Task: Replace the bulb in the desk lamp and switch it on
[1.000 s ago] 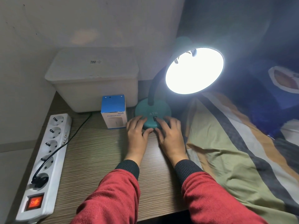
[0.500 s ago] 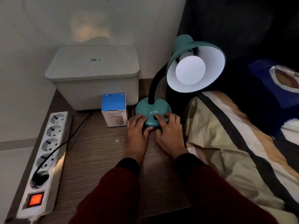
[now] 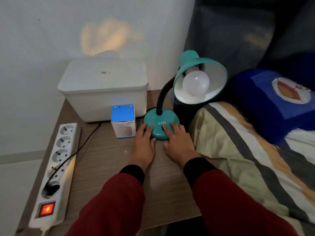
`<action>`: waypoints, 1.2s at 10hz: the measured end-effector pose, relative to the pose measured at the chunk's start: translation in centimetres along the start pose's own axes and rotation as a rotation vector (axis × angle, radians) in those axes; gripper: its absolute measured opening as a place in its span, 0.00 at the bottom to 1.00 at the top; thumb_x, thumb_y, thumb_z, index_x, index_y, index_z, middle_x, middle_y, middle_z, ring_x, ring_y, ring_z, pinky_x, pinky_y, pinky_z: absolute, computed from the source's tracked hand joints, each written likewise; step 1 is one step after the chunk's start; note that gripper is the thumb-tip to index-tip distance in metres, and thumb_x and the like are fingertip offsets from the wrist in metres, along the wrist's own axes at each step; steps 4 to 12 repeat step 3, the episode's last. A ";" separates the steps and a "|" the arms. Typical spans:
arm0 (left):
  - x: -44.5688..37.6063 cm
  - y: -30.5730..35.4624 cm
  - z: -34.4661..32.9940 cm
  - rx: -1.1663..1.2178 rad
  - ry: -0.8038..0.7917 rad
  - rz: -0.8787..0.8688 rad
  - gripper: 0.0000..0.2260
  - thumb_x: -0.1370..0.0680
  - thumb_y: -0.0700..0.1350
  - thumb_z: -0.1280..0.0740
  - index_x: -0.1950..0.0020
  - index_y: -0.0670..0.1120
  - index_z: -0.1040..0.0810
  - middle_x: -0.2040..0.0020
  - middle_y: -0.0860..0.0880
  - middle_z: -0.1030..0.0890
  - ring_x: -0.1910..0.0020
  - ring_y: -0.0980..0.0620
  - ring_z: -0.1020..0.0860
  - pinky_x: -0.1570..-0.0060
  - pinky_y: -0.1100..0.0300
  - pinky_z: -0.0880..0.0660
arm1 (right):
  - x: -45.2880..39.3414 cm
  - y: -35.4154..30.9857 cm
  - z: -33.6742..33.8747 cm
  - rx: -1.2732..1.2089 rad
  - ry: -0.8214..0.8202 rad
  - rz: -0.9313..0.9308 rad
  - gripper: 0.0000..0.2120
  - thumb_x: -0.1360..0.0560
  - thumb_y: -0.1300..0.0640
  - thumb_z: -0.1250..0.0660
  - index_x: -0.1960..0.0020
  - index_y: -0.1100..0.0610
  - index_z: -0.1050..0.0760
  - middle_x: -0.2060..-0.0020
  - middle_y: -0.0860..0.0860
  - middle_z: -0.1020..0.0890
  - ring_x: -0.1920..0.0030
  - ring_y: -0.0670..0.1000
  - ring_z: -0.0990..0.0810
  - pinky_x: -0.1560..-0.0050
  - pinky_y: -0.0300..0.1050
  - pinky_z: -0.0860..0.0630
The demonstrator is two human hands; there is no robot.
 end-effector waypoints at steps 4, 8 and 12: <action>0.4 -0.5 1.8 -0.231 -0.563 0.160 0.18 0.22 0.44 0.39 0.32 0.44 0.30 0.33 0.42 0.28 0.36 0.44 0.27 0.36 0.53 0.29 | 1.5 -3.2 2.2 0.030 -0.392 -0.069 0.22 0.22 0.54 0.41 0.29 0.60 0.34 0.32 0.57 0.31 0.33 0.58 0.29 0.34 0.50 0.30; 0.4 -0.5 1.8 -0.231 -0.563 0.160 0.18 0.22 0.44 0.39 0.32 0.44 0.30 0.33 0.42 0.28 0.36 0.44 0.27 0.36 0.53 0.29 | 1.5 -3.2 2.2 0.030 -0.392 -0.069 0.22 0.22 0.54 0.41 0.29 0.60 0.34 0.32 0.57 0.31 0.33 0.58 0.29 0.34 0.50 0.30; 0.4 -0.5 1.8 -0.231 -0.563 0.160 0.18 0.22 0.44 0.39 0.32 0.44 0.30 0.33 0.42 0.28 0.36 0.44 0.27 0.36 0.53 0.29 | 1.5 -3.2 2.2 0.030 -0.392 -0.069 0.22 0.22 0.54 0.41 0.29 0.60 0.34 0.32 0.57 0.31 0.33 0.58 0.29 0.34 0.50 0.30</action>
Point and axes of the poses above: each hand's wrist, its own x-axis away from the middle knuckle, its own z-axis out of the back of the hand, y = z × x, the point moved 6 cm from there along -x, towards the middle knuckle
